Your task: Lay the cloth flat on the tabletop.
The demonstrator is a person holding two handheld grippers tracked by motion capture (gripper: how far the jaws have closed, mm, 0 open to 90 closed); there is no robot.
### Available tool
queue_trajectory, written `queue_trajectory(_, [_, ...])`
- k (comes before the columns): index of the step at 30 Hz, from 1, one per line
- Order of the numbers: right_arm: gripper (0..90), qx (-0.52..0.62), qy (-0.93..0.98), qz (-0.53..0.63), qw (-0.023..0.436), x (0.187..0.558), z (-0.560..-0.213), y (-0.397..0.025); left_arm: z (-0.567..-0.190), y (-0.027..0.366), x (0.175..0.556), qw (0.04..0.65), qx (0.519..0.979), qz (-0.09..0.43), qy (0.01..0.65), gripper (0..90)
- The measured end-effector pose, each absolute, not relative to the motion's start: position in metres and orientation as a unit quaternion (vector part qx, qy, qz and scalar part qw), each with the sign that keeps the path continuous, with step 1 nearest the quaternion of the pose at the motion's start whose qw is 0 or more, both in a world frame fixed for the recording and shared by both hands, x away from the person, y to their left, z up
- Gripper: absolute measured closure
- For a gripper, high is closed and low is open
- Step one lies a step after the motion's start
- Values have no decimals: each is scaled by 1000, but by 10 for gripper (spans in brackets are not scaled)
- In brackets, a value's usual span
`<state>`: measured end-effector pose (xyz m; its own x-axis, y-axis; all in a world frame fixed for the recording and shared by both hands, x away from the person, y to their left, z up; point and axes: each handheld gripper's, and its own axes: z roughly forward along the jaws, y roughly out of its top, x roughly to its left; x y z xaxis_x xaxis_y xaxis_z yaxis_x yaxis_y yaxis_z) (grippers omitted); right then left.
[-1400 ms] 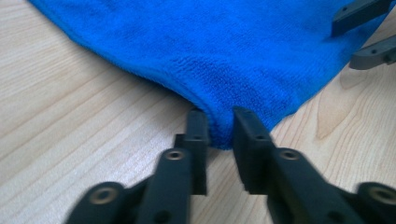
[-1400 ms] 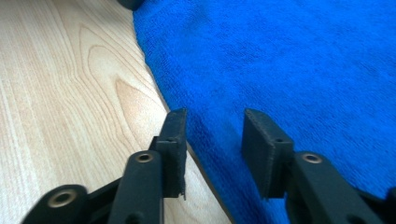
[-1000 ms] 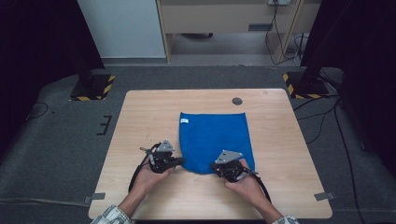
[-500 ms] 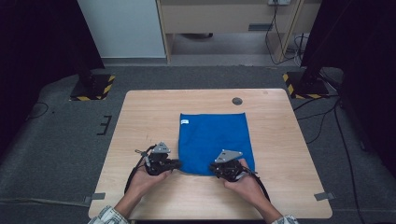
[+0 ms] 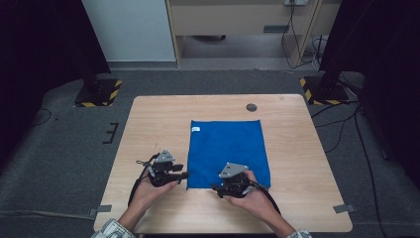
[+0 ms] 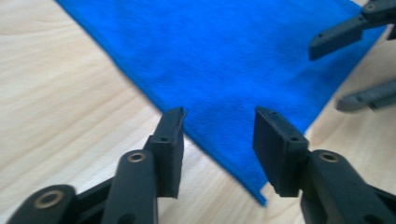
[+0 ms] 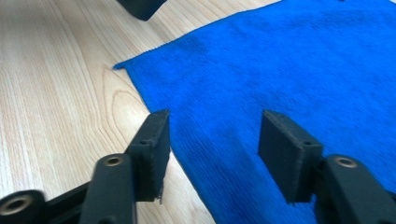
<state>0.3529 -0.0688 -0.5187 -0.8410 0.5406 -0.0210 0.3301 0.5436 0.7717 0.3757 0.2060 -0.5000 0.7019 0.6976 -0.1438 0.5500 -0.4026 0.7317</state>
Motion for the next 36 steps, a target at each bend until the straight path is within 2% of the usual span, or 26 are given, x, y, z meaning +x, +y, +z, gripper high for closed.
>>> queue_trajectory(7, [359, 253, 869, 408, 118, 355, -517, -51, -498, 219, 383, 396, 824, 137, 381, 375])
queue_trajectory(9, [344, 252, 870, 409, 117, 354, -517, -49, -497, 221, 384, 397, 823, 140, 382, 354])
queue_trajectory(11, [283, 248, 873, 405, 108, 354, -518, -40, -496, 223, 387, 399, 822, 143, 382, 278])
queue_trajectory(16, [246, 241, 876, 405, 99, 354, -518, -29, -492, 227, 401, 401, 823, 141, 377, 198])
queue_trajectory(19, [288, 233, 878, 406, 96, 354, -517, -20, -491, 230, 412, 405, 823, 137, 373, 152])
queue_trajectory(22, [415, 228, 877, 410, 101, 353, -518, -11, -488, 233, 425, 405, 825, 137, 370, 119])
queue_trajectory(25, [479, 229, 877, 410, 102, 353, -520, -4, -485, 234, 433, 410, 819, 138, 377, 95])
queue_trajectory(30, [496, 229, 877, 409, 103, 354, -521, 4, -480, 231, 441, 410, 819, 141, 376, 90])
queue_trajectory(36, [444, 234, 881, 399, 100, 357, -525, 19, -477, 224, 449, 403, 823, 142, 374, 90])
